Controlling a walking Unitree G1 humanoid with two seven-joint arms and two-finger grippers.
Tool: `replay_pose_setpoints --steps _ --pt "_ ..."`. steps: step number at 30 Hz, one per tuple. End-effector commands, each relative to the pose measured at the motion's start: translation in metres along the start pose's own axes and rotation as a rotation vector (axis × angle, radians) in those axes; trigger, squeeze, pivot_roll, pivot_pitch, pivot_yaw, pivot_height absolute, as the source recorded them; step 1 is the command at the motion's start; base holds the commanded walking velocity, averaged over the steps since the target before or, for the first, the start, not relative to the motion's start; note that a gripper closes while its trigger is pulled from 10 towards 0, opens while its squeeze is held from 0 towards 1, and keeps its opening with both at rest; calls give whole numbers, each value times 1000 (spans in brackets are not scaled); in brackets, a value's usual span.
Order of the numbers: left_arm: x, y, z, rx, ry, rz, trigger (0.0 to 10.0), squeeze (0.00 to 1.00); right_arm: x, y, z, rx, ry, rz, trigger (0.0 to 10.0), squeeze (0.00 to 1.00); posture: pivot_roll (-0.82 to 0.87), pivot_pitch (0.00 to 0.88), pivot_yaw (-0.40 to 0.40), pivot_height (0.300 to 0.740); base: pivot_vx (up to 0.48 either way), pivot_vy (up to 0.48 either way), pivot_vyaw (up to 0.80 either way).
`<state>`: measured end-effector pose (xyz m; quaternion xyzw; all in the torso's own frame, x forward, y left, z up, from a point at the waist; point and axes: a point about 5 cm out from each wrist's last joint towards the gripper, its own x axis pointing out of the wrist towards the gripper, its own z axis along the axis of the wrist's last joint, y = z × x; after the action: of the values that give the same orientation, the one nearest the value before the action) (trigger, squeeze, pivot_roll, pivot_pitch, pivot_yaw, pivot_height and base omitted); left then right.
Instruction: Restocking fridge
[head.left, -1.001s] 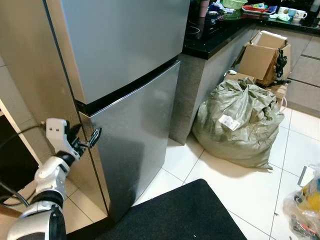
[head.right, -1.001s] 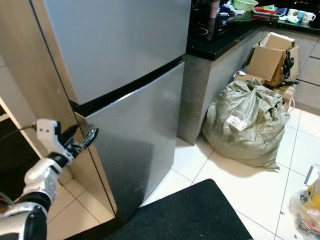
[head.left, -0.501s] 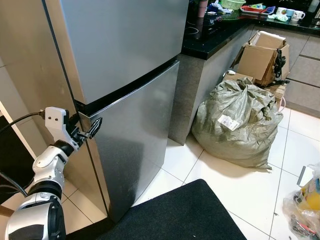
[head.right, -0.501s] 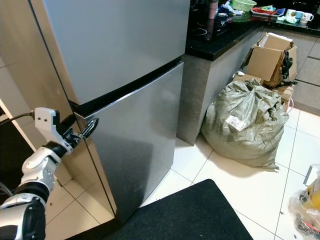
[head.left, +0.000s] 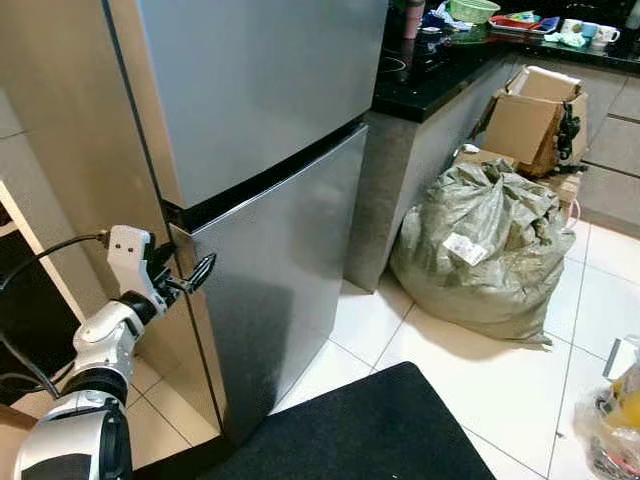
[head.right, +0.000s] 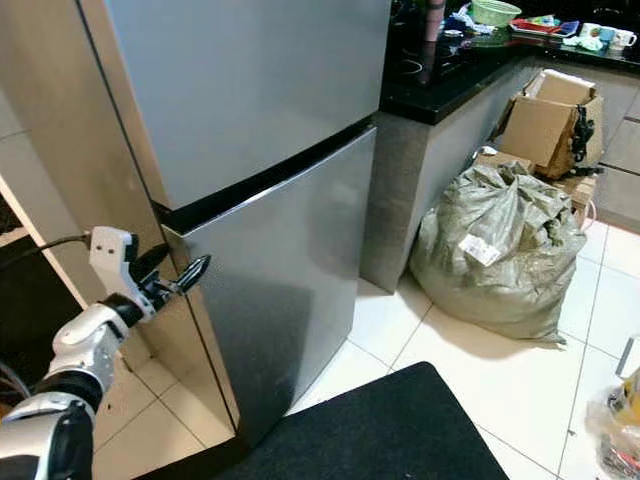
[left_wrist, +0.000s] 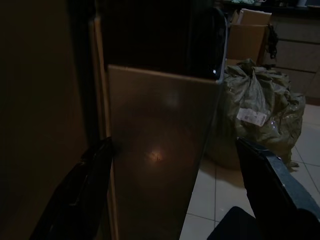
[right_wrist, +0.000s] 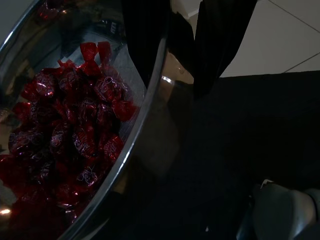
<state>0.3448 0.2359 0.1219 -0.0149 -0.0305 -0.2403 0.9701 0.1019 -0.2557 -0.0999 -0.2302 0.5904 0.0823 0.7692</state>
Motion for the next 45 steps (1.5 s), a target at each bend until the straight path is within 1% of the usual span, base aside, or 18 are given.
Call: replay_pose_setpoints --steps 1,2,4,7,17,24,30,41,45 --pt "6 -25 -23 -47 83 -124 10000 0 -1 -6 -2 -9 -2 -27 10000 0 -66 25 -20 740 0 0 0" --pt "6 -25 -23 -47 83 -124 10000 0 -1 -6 -2 -9 -2 -27 10000 0 -66 25 -20 740 0 0 0" --pt "11 -31 -23 -57 76 -152 10000 0 -1 -7 -2 -7 -1 -31 10000 0 -70 25 -17 740 0 0 0" --pt "14 -36 -23 -61 74 -168 10000 0 -1 -6 -2 -6 -1 -30 10000 0 -69 25 -16 740 0 0 0" --pt "23 -49 -22 -68 64 -236 10000 0 -1 -3 -3 0 -1 -25 10000 0 -72 29 -10 740 0 0 0" --pt "28 -53 -19 -68 45 -268 10000 0 -1 -3 -4 4 3 -25 10000 0 -74 30 -7 740 0 0 0" --pt "28 -55 -19 -70 42 -278 10000 0 -1 -2 -4 5 3 -25 10000 0 -75 30 -7 740 0 0 0" --pt "34 -65 -15 -77 17 -349 10000 0 -1 -3 -3 8 0 -29 10000 0 -74 25 -6 740 0 0 0" --pt "35 -66 -15 -78 15 -357 10000 0 -1 -3 -3 9 0 -29 10000 0 -76 25 -5 740 0 0 0"
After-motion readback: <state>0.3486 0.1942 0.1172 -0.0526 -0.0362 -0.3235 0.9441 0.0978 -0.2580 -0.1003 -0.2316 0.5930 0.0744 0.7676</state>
